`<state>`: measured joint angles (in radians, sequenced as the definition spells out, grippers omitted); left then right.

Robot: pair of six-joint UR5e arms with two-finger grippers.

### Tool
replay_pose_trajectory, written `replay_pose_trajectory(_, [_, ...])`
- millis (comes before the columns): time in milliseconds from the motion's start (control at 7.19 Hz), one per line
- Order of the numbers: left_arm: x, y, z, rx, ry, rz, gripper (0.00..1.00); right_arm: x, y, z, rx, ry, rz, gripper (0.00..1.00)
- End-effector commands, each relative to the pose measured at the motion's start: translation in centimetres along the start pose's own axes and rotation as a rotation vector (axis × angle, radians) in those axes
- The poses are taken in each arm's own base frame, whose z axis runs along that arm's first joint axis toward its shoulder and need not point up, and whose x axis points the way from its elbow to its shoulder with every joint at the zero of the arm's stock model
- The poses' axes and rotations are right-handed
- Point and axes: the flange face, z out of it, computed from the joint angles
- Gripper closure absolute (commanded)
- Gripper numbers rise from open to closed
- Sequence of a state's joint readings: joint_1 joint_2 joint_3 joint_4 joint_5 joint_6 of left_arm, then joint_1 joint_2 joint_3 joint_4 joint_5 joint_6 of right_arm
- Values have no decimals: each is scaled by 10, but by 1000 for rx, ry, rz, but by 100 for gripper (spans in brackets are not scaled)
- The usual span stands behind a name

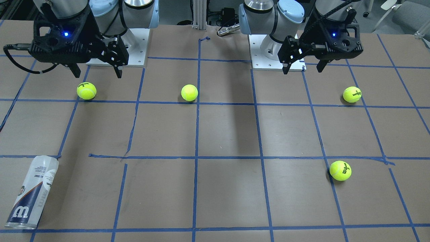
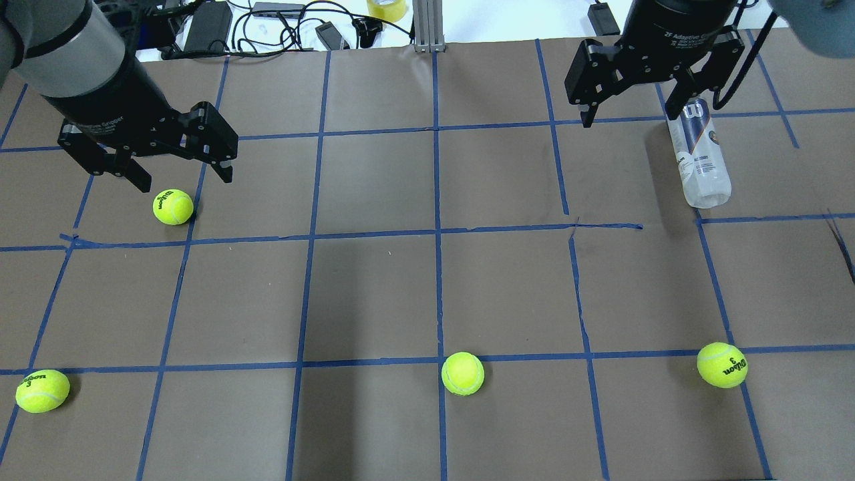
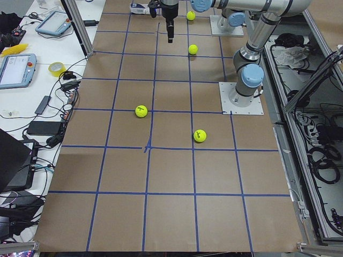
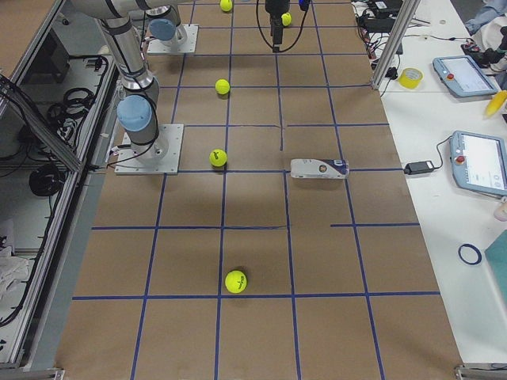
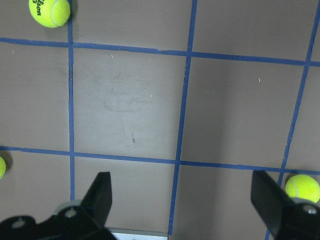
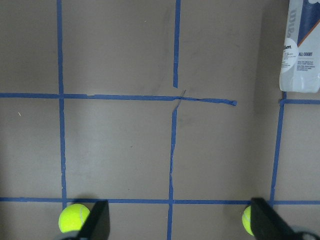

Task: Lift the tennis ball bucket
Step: 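Move the right gripper over the upright Wilson tennis ball can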

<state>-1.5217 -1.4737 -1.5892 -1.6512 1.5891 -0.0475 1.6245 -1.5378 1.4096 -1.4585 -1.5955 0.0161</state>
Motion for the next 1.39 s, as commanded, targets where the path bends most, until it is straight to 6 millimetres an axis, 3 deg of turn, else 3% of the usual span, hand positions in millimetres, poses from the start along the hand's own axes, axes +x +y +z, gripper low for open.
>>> replay_pose_trajectory(0, [0,5,2,-11,-1,0,0,0,-1,0,3,0,-4,0])
replay_pose_trajectory(278, [-1,4,2,-12,-5,0,0,9,-5,4,-12,-9,11,0])
replay_pose_trajectory(557, [-2,4,4,-18,-13,0,0,54,-29,2,5,-10,99,0])
replay_pose_trajectory(696, [-2,5,5,-19,-12,0,0,84,-56,4,68,20,145,0])
replay_pose_trajectory(835, [-2,5,5,-19,-12,0,0,113,-79,23,47,47,184,0])
replay_pose_trajectory(974, [-2,5,6,-22,-12,1,0,126,-121,64,71,59,191,0])
replay_pose_trajectory(1113, [-2,4,6,-24,-12,1,0,154,-165,110,80,87,161,0])
replay_pose_trajectory(1252, [-2,4,6,-24,-12,1,0,203,-200,143,83,79,191,0])
